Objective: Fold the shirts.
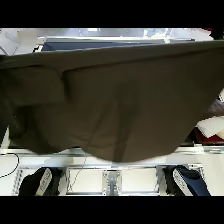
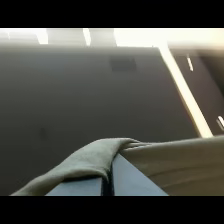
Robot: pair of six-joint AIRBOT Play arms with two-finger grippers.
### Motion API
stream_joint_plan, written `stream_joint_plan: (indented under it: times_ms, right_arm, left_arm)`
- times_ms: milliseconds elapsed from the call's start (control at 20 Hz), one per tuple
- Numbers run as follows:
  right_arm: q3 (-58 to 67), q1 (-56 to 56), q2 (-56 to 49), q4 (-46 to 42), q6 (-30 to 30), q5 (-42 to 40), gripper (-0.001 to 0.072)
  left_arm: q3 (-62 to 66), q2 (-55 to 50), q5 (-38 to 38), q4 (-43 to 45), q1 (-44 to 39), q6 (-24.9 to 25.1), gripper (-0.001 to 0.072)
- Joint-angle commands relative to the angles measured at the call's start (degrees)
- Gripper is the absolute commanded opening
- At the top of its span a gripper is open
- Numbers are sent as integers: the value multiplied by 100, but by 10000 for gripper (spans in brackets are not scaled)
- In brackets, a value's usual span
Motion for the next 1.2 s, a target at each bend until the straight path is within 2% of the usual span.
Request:
stream_joint_plan:
  times_ms: [0, 100, 300, 450, 500, 550, 600, 650, 750, 800, 900, 1000, 1050, 1150]
  right_arm:
    - [133, 4, -1707, 11, -208, 55, 10]
    - [133, 63, -2811, 138, -267, -299, 10]
    - [133, 514, -4715, 275, -15, -1930, 12]
    - [136, 949, -5724, 448, 63, -3292, 18]
    - [136, 1069, -5921, 452, 85, -3683, 125]
    - [136, 1172, -6061, 463, 98, -4096, 389]
    - [138, 1239, -6109, 463, 170, -4409, 478]
    - [197, 1252, -6089, 463, 192, -4535, 483]
    - [581, 1143, -5934, 435, 190, -4212, 483]
    - [903, 994, -5768, 328, 166, -3770, 483]
    - [1598, 579, -5292, -433, 146, -2492, 482]
    - [1864, 66, -4664, -879, 109, -1005, 483]
    - [1856, -181, -4380, -1049, -101, -105, 482]
    - [1447, -592, -3897, -1285, -444, 1272, 480]
  left_arm:
    - [146, -1685, -111, 107, -286, 184, 9]
    - [146, -2785, 540, 111, -715, 520, 10]
    - [153, -4712, 2345, 101, -1325, 468, 12]
    - [153, -5504, 3324, 98, -1547, 258, 15]
    - [153, -5639, 3556, 50, -1582, 264, 57]
    - [153, -5698, 3764, -125, -1580, 262, 311]
    - [164, -5685, 3939, -400, -1565, 256, 720]
    - [216, -5622, 3978, -726, -1482, 245, 711]
    - [380, -5276, 3921, -1235, -1196, 249, 710]
    - [417, -4944, 3770, -1320, -986, 275, 709]
    - [407, -4120, 3110, -1060, -439, 621, 708]
    - [212, -3279, 2094, -566, 192, 651, 707]
    - [-105, -2870, 1755, -415, 490, 651, 699]
    - [-1462, -1945, 1631, -326, 1110, 645, 699]
